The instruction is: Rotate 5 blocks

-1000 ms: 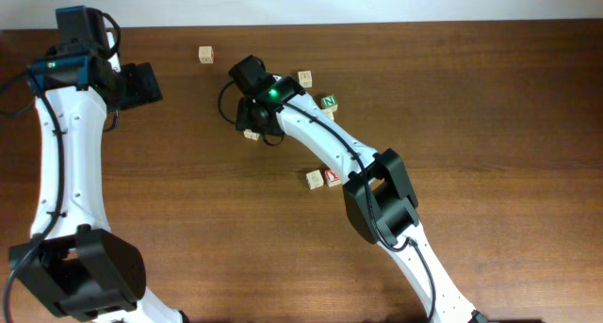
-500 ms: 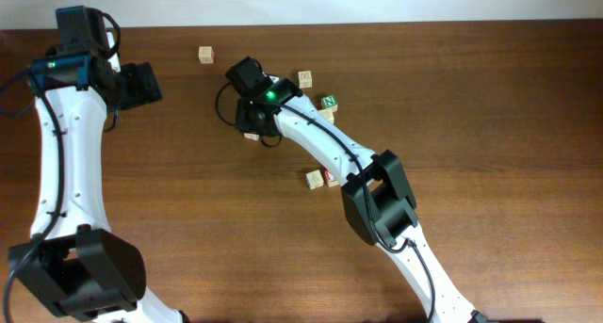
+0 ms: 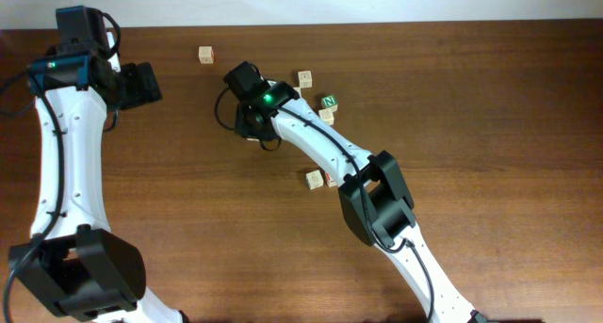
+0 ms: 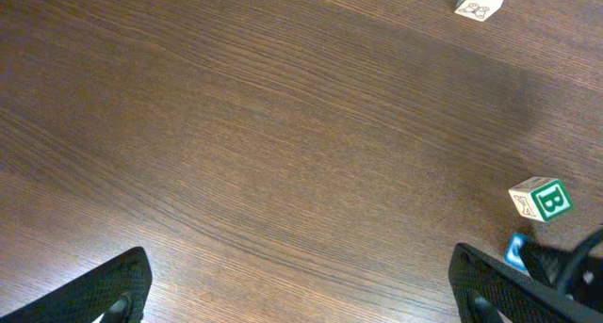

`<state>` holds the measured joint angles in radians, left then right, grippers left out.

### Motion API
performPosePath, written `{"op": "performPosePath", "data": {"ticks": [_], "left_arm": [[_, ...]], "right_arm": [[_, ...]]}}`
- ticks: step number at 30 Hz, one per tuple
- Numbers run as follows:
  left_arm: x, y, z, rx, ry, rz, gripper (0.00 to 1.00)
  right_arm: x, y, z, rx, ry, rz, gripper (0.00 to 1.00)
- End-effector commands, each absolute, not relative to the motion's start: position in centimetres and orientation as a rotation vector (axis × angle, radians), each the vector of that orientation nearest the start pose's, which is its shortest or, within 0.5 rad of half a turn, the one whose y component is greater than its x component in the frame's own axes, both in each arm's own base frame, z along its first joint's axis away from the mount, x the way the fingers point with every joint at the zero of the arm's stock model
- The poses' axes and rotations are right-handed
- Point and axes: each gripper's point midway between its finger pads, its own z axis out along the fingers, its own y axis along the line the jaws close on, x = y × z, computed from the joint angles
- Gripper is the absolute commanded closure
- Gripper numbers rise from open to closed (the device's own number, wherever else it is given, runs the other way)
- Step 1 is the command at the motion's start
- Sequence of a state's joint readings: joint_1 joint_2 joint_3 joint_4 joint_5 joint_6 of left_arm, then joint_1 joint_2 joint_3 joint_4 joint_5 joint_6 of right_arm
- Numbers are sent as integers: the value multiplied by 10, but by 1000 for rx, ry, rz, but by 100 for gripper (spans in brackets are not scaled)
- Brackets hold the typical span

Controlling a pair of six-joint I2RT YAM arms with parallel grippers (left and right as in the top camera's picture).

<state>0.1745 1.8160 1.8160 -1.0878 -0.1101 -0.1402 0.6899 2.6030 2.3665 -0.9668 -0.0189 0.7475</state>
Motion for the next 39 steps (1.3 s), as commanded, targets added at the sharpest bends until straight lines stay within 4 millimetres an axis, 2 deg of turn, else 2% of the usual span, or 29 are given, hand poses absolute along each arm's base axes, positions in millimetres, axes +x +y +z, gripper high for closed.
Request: {"op": "performPosePath", "data": {"ticks": [1,4,9,13,22,24,28,34,36,39], "left_arm": [[435,100,219,-477,2593,168,1],[435,100,219,-477,2593,168,1],[435,100,219,-477,2593,168,1],[435,100,219,-477,2593,168,1],[435,100,219,-477,2593,168,1],[435,100,219,-477,2593,168,1],[435,100,219,-477,2593,168,1],[435,100,219,-477,2593,168,1],[435,100,219,-477,2593,168,1],[435,100,219,-477,2593,168,1]], "right_arm": [[438,359,29,19,2917,310,79],[414,342,33,-30,3032,262,78],[370,314,26,-105,3218,93,74],[355,311,26,-170,3259,33,74],[337,287,29,-175,3324,-143,69],[336,286,29,-175,3330,-150,66],[336,287,29,-175,3328,-149,50],[344,291,30,-192,3298,-106,51],[354,295,43,-215,3256,-52,52],[374,299,75,-218,3170,44,54]]}}
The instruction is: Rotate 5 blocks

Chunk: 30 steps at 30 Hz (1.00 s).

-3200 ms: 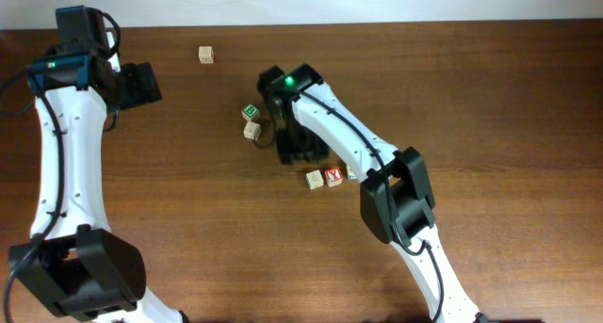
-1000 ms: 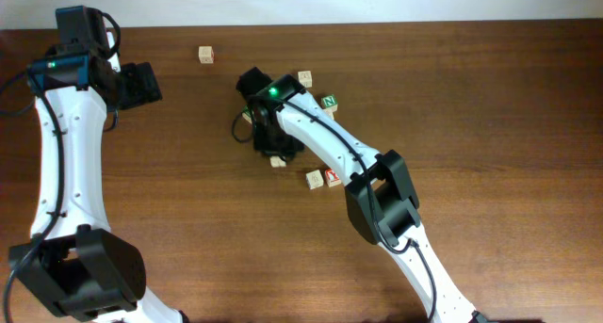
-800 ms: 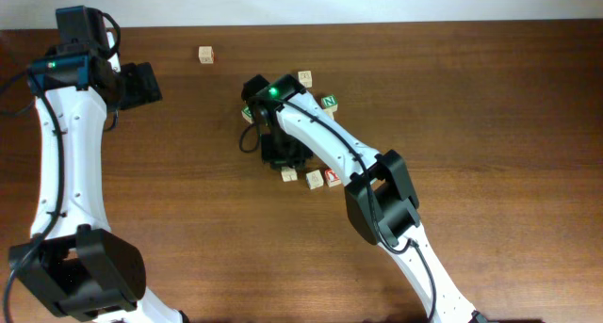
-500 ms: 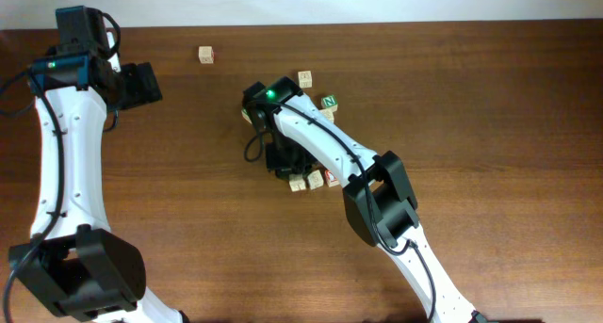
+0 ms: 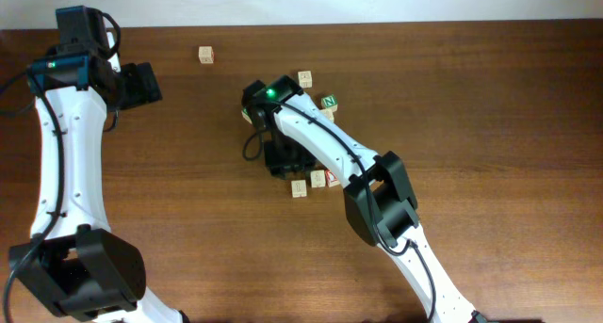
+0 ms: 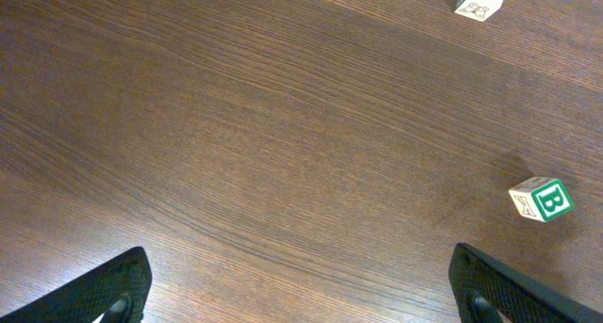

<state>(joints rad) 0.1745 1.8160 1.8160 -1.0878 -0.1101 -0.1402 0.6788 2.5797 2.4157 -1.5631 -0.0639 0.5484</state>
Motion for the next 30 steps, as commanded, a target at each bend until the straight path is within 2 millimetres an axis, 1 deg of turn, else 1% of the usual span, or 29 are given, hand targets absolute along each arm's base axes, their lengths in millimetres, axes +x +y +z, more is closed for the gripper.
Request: {"op": "performPosePath", "data": {"ticks": [1,3,4,5,6,7,8,9,10,11,12,14,15,16,18,19,20,21,22,23,25,26,27,30], "left_arm": [[435,100,219,-477,2593,168,1],[435,100,219,-477,2593,168,1],[435,100,219,-477,2593,168,1],[435,100,219,-477,2593,168,1],[435,100,219,-477,2593,168,1],[435,100,219,-477,2593,168,1],[435,100,219,-477,2593,168,1],[435,100,219,-477,2593,168,1],[435,100,219,-477,2593,168,1],[435,100,219,-477,2593,168,1],[435,100,219,-477,2593,168,1],[435,100,219,-477,2593,168,1],[435,100,219,-477,2593,168,1],[435,100,219,-477,2593,168,1],[435,100,219,-477,2593,168,1],[435,100,219,-477,2593,168,1],[435,100,219,-477,2593,168,1],[435,100,219,-477,2593,168,1],[435,100,219,-477,2593,168,1],[435,100,219,-477,2593,168,1],[435,100,219,-477,2593,168,1],[435,100,219,-477,2593,168,1],[435,100,219,-477,2593,168,1],[435,100,219,-477,2593,168,1]], "right_arm": [[382,300,91,-234,3129,84,54],[390,295,121,-236,3077,131,54],[392,288,137,-242,3058,144,54],[393,296,153,-353,3016,252,57],[392,300,172,-378,2983,355,57],[392,300,189,-374,2948,408,57],[391,297,205,-375,2913,424,57],[389,292,226,-395,2864,444,57],[385,289,243,-419,2823,458,57],[378,284,269,-459,2756,475,56],[371,278,290,-489,2702,482,53],[355,259,326,-490,2624,445,53],[348,250,335,-479,2610,420,53],[341,242,339,-473,2610,400,53],[329,228,334,-427,2656,351,53],[323,219,318,-382,2724,295,53],[319,216,304,-368,2779,269,53],[317,216,285,-353,2841,245,53],[318,220,264,-361,2889,242,54],[318,228,247,-376,2914,261,54],[323,251,202,-412,2941,344,54],[323,259,184,-428,2950,375,54],[322,266,167,-444,2957,403,54],[318,283,126,-482,2958,470,55]]}}
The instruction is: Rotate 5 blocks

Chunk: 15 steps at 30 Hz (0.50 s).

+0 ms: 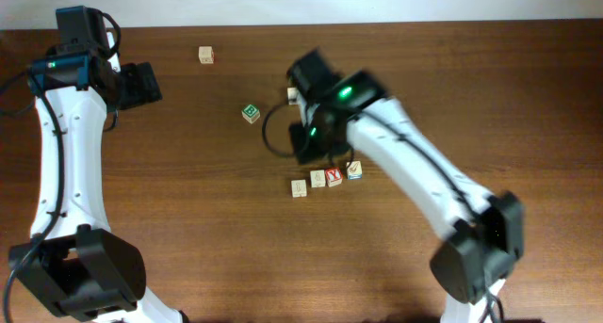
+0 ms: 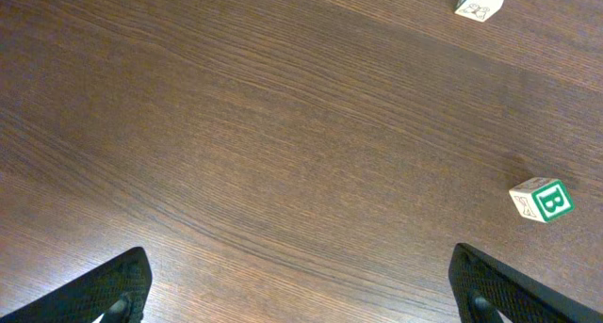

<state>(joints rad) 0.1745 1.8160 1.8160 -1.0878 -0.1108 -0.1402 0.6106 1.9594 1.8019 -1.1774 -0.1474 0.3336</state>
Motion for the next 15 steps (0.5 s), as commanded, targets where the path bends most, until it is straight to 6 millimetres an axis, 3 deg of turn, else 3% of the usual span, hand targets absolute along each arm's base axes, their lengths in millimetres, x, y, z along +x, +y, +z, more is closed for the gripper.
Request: {"op": "performPosePath", "data": {"ticks": [1,6,10,15], "left_arm": [[435,100,219,-477,2593,168,1],[435,100,219,-477,2593,168,1],[435,100,219,-477,2593,168,1],[435,100,219,-477,2593,168,1]], "right_arm": [[317,287,116,-480,2959,480,59],[299,310,67,-572,3043,440,62],[281,321,54,-605,3085,414,64],[267,322,36,-543,3164,341,72]]}}
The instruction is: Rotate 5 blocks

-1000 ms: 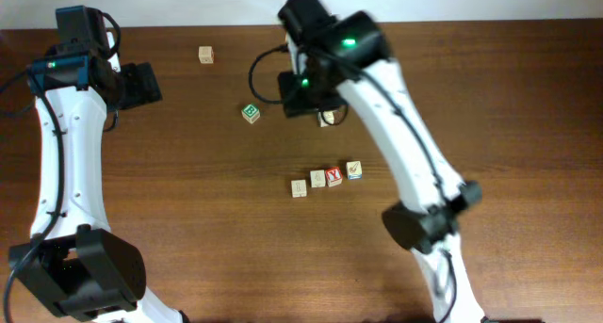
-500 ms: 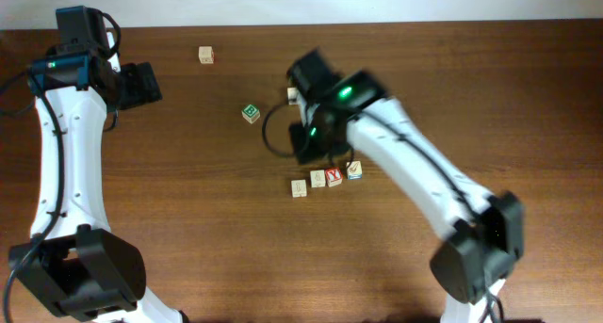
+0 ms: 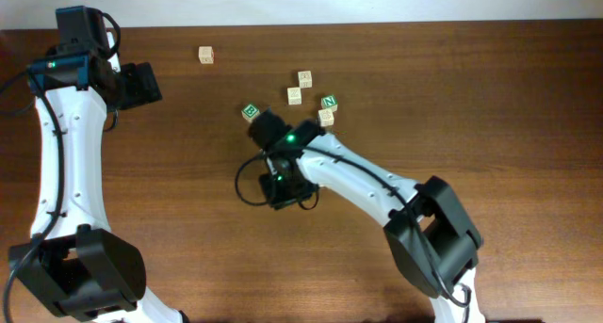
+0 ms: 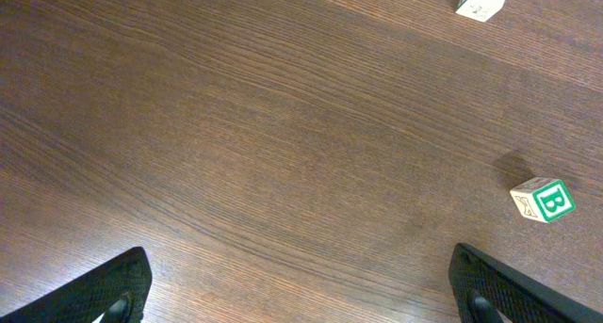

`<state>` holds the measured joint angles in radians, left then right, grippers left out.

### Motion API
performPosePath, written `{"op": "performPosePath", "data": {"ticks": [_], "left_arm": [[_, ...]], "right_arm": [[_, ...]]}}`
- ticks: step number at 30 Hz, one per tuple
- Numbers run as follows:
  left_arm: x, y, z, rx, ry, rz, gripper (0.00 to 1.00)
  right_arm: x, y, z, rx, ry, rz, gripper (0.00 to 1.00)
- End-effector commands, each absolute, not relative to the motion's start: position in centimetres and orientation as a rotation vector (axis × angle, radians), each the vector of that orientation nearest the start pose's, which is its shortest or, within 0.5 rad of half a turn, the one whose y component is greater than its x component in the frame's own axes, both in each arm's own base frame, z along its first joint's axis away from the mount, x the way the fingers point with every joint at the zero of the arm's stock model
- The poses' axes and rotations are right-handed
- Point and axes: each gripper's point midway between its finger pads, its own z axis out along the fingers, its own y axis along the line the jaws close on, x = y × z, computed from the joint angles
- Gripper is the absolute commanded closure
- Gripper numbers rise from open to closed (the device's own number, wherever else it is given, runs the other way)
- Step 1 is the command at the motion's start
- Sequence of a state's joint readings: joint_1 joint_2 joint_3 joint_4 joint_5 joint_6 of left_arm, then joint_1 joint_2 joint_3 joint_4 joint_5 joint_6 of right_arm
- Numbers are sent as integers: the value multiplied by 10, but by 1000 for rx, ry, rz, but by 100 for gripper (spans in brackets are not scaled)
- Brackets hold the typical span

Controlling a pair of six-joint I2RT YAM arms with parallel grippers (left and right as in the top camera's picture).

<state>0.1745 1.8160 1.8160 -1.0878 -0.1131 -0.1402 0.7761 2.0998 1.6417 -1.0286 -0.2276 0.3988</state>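
Several small wooden letter blocks lie on the brown table point(image 3: 490, 97). A green B block point(image 3: 250, 112) point(image 4: 544, 200) sits left of a cluster: two plain blocks point(image 3: 304, 78) point(image 3: 295, 95), a green N block point(image 3: 329, 103) and one below it point(image 3: 326, 117). A lone block point(image 3: 205, 55) lies at the far left. My right gripper point(image 3: 283, 187) points down below the B block; its fingers are hidden under the wrist. My left gripper point(image 4: 300, 290) point(image 3: 143, 83) hangs open over bare wood at the far left.
The right arm's white links point(image 3: 358, 177) stretch from the front right across the table's middle and cover the wood under them. The left arm point(image 3: 57, 163) runs along the left edge. The table's back edge meets a white wall point(image 3: 377, 3).
My right arm has swung from beside the upper cluster down and left, and its gripper now sits where a row of blocks lay; that row is now covered. The left arm has not moved.
My right gripper was first beside the green B block, with two blocks lying in the middle. Then it stood lower, with three blocks in a row. Later it was near the cluster with a fourth block in the row. Now it covers that row.
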Motion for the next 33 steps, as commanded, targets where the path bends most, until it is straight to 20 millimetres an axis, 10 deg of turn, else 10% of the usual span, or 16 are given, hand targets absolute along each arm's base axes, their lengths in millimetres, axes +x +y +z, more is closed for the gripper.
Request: {"op": "performPosePath", "data": {"ticks": [1,19,33], "left_arm": [[435,100,219,-477,2593,168,1],[435,100,219,-477,2593,168,1],[435,100,219,-477,2593,168,1]], "right_arm": [[268,319,31,-511,3178,319,73],[303,284,16,-165,3175,137,76],[301,309,39,-400,3159,302,79]]}}
